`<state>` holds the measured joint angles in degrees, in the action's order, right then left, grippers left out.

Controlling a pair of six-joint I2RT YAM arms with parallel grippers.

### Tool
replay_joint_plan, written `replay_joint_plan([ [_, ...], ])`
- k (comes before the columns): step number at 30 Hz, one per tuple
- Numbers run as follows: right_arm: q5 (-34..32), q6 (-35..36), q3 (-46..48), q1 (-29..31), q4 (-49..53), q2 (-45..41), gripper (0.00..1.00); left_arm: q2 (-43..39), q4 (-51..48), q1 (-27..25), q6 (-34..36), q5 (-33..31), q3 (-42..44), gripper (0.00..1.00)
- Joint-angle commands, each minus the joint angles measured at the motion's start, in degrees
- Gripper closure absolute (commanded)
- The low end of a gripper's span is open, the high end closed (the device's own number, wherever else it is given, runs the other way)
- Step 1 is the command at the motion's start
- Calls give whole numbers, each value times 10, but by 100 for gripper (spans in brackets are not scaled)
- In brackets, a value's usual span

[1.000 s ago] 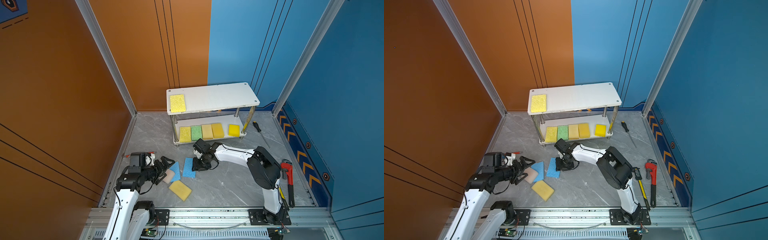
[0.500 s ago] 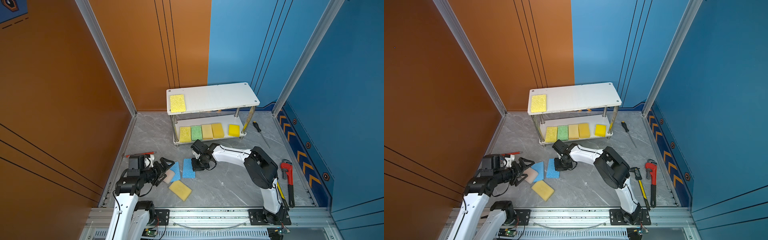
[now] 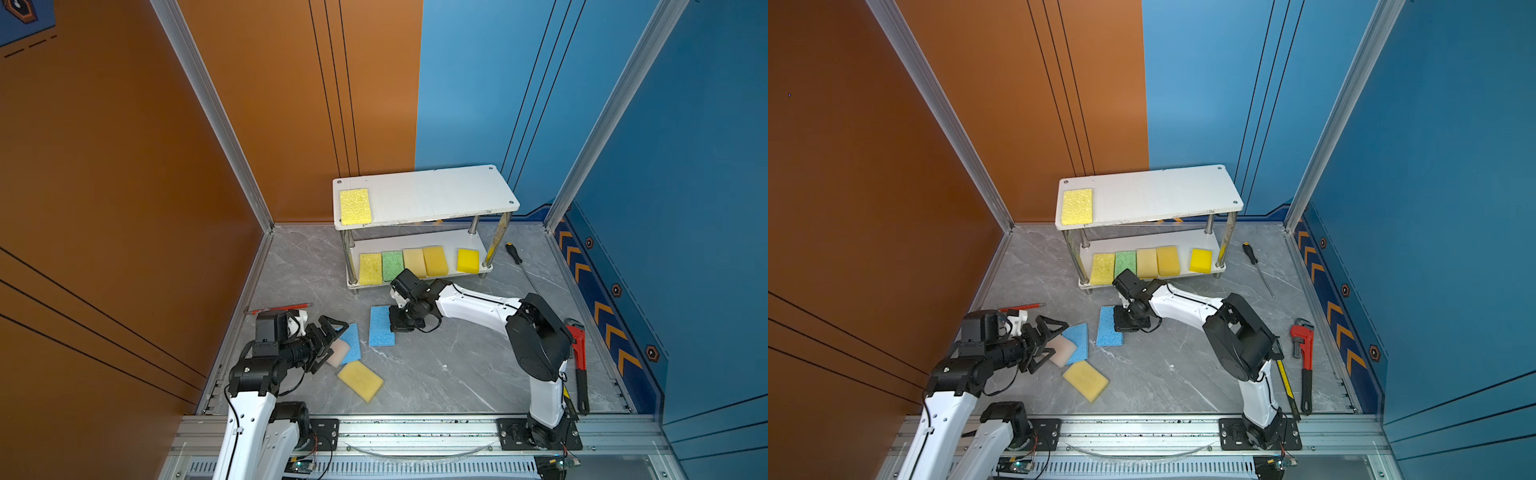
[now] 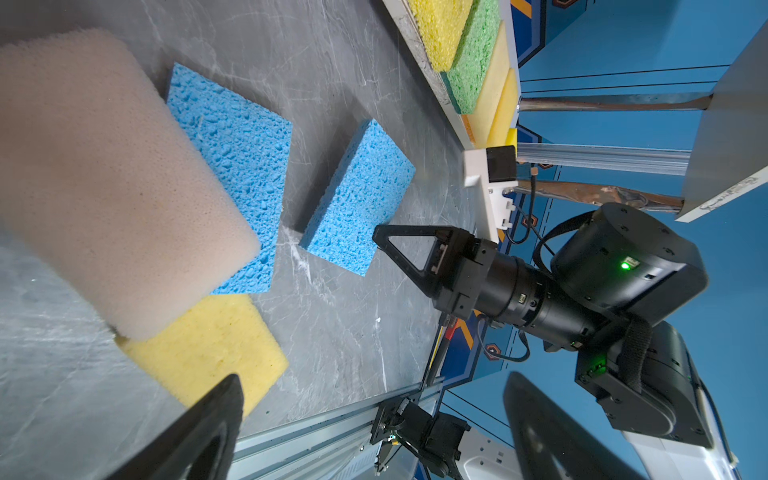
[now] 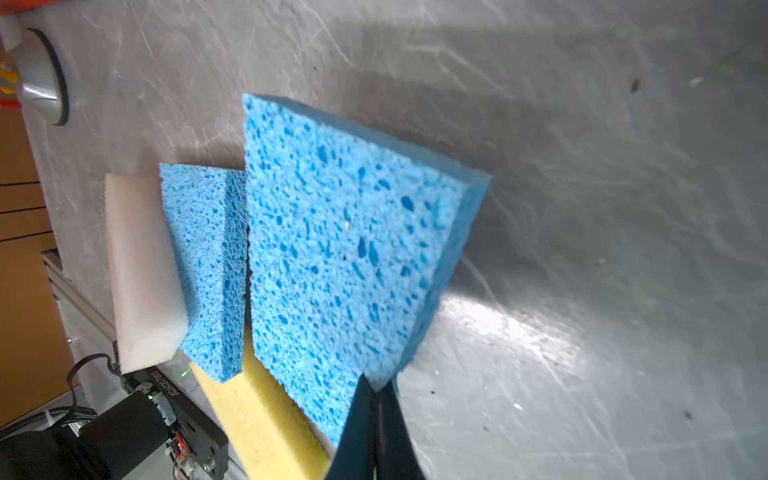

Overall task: Place and organize the cleaning sponges onto the shelf
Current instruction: 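Lift the larger blue sponge upright with the right gripper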

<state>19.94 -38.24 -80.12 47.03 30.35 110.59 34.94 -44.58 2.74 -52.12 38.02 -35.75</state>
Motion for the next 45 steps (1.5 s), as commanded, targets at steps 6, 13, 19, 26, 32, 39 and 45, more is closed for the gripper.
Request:
replay_joint_plan([
  [6,37,28,36,-20,3,-57,100,-14,-10,4,-5,19,-18,2],
  [13,70,28,36,-27,3,-91,100,-5,-8,4,11,34,-26,2],
  [19,95,31,40,-25,0,-106,100,-2,3,3,12,40,-28,2],
  [26,224,37,24,-18,-11,-144,100,16,66,1,4,79,-25,2],
  [32,286,31,6,-13,-5,-166,100,33,142,-9,-27,86,-26,0],
  [39,310,20,-29,2,-3,-160,100,51,209,-53,-62,66,-30,2],
  [45,312,18,-50,14,1,-146,100,58,242,-101,-82,32,-26,9],
])
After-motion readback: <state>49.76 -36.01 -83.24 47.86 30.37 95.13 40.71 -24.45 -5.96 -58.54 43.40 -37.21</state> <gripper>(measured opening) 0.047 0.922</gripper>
